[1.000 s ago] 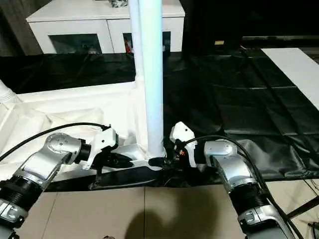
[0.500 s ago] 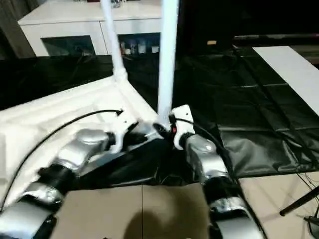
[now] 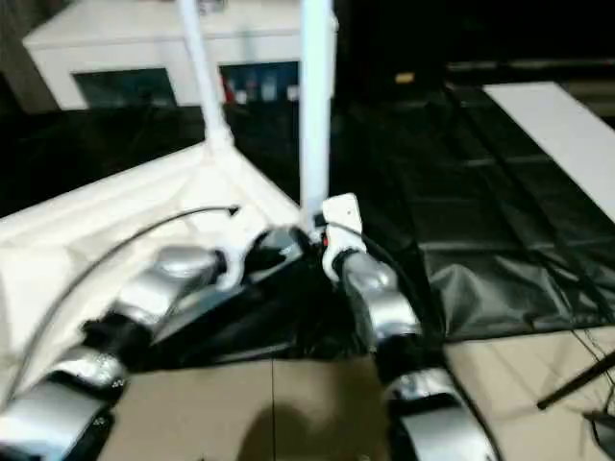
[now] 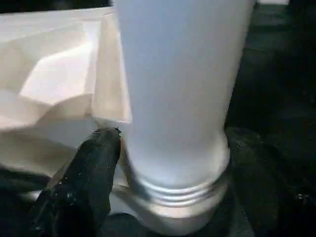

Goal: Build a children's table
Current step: Rotate leg to tighten

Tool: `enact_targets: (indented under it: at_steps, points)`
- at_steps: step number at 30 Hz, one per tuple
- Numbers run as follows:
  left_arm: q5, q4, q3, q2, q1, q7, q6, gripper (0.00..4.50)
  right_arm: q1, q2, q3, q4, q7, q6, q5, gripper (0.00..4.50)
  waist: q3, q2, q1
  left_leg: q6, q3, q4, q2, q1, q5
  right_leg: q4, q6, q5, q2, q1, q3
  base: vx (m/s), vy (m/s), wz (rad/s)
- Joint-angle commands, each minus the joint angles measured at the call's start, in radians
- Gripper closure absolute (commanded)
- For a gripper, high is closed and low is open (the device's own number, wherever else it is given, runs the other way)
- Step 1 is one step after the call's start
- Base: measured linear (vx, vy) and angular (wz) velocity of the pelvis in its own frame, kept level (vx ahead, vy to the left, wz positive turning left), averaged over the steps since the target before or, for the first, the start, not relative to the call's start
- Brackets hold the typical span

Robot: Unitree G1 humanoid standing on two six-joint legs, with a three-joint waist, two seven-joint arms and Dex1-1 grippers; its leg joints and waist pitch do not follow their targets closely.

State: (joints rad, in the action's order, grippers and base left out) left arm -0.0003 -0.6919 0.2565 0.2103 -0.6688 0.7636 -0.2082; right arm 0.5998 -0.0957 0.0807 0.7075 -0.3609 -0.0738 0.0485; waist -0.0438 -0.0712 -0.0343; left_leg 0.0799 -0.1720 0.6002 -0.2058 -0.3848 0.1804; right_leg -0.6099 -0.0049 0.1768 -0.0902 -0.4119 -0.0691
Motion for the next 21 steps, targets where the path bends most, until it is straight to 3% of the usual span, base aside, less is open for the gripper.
enact_targets:
  at_steps: [1, 5, 6, 7, 12, 14, 21]
  points:
    - [0.002, 0.018, 0.014, 0.024, 0.013, 0.050, 0.028, 4.50, -0.002, -0.008, 0.016, -0.031, -0.052, 0.010, 0.002, 0.83, 0.074, 0.019, -0.011, -0.101, 0.000, -0.063, -0.010, 0.006, 0.135, 0.060, -0.246, 0.085, -0.047, 0.066, 0.032, 0.000, 0.000, 0.00]
    - [-0.005, 0.037, 0.024, 0.054, 0.028, 0.111, 0.055, 4.50, -0.022, -0.051, 0.029, -0.070, -0.162, 0.003, 0.025, 0.83, 0.071, 0.019, -0.017, -0.103, -0.002, -0.065, -0.013, 0.010, 0.148, 0.061, -0.253, 0.097, -0.045, 0.063, 0.032, 0.000, 0.000, 0.00]
    - [-0.035, 0.075, 0.024, 0.092, 0.050, 0.203, 0.071, 4.50, -0.061, -0.124, 0.059, -0.140, -0.347, 0.015, 0.062, 0.83, 0.070, 0.015, -0.019, -0.102, -0.003, -0.066, -0.015, 0.011, 0.159, 0.061, -0.255, 0.103, -0.045, 0.061, 0.033, 0.000, 0.000, 0.00]
    - [-0.038, 0.078, 0.024, 0.095, 0.052, 0.210, 0.072, 4.50, -0.064, -0.130, 0.061, -0.146, -0.362, 0.016, 0.065, 0.83, 0.069, 0.018, -0.027, -0.107, -0.003, -0.064, -0.019, 0.011, 0.162, 0.060, -0.245, 0.091, -0.045, 0.064, 0.034, 0.000, 0.000, 0.00]
    - [-0.076, 0.151, 0.031, 0.146, 0.085, 0.341, 0.075, 4.50, -0.119, -0.236, 0.115, -0.233, -0.600, 0.009, 0.102, 0.83, 0.069, 0.021, -0.035, -0.112, -0.005, -0.063, -0.019, 0.009, 0.161, 0.058, -0.253, 0.087, -0.044, 0.061, 0.035, 0.000, 0.000, 0.00]
    - [-0.101, 0.194, 0.033, 0.172, 0.103, 0.406, 0.059, 4.50, -0.142, -0.290, 0.152, -0.261, -0.714, 0.019, 0.105, 0.83, 0.068, 0.017, -0.037, -0.110, -0.005, -0.064, -0.021, 0.009, 0.168, 0.057, -0.259, 0.099, -0.044, 0.059, 0.034, 0.000, 0.000, 0.00]
    - [-0.131, 0.254, 0.040, 0.195, 0.123, 0.475, 0.041, 4.50, -0.142, -0.317, 0.168, -0.268, -0.782, 0.022, 0.098, 0.83, 0.063, 0.025, -0.045, -0.075, -0.005, -0.070, -0.021, 0.015, 0.216, 0.068, -0.236, 0.219, -0.046, 0.051, 0.038, 0.000, 0.000, 0.00]
